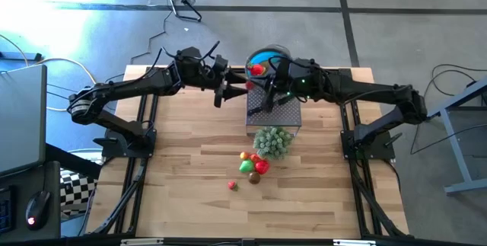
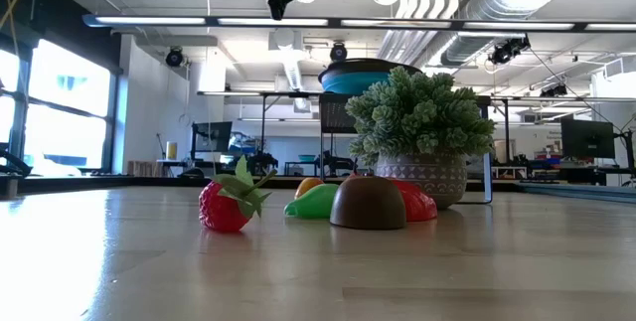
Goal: Pick & Place Fruit
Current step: Put the red strawberry into the blue strainer bowl
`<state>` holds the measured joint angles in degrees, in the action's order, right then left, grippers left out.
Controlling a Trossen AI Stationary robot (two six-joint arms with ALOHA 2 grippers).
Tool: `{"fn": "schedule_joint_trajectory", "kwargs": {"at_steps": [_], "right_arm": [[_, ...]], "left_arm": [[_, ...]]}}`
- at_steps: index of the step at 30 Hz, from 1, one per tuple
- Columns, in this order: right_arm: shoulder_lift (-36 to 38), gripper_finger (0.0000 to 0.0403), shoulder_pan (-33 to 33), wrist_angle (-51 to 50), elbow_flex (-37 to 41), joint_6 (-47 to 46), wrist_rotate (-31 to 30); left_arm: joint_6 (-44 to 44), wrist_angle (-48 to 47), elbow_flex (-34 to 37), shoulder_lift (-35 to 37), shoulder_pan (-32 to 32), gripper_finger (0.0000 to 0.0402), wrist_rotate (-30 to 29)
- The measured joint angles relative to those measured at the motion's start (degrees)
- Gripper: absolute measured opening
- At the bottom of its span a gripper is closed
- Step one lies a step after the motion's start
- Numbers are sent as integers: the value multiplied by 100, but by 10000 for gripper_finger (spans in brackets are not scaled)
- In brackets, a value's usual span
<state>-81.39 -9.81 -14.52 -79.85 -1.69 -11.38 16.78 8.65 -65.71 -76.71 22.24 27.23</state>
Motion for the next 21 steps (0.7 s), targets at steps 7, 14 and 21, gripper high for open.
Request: {"fn": "schedule_joint_trajectory", "kwargs": {"at_steps": [7,14,21], "right_arm": [[-11,3,-384,-970,2,-327,-723],[-9,3,-919,-1277,2,-580,-716],[-103,3,-1378,-1417,2,-589,-668]], "left_arm": [[-2,78,-4,9,-11,237,21],[-2,82,-4,9,-9,237,-65],[-2,76,-4,9,-9,237,-123]]}}
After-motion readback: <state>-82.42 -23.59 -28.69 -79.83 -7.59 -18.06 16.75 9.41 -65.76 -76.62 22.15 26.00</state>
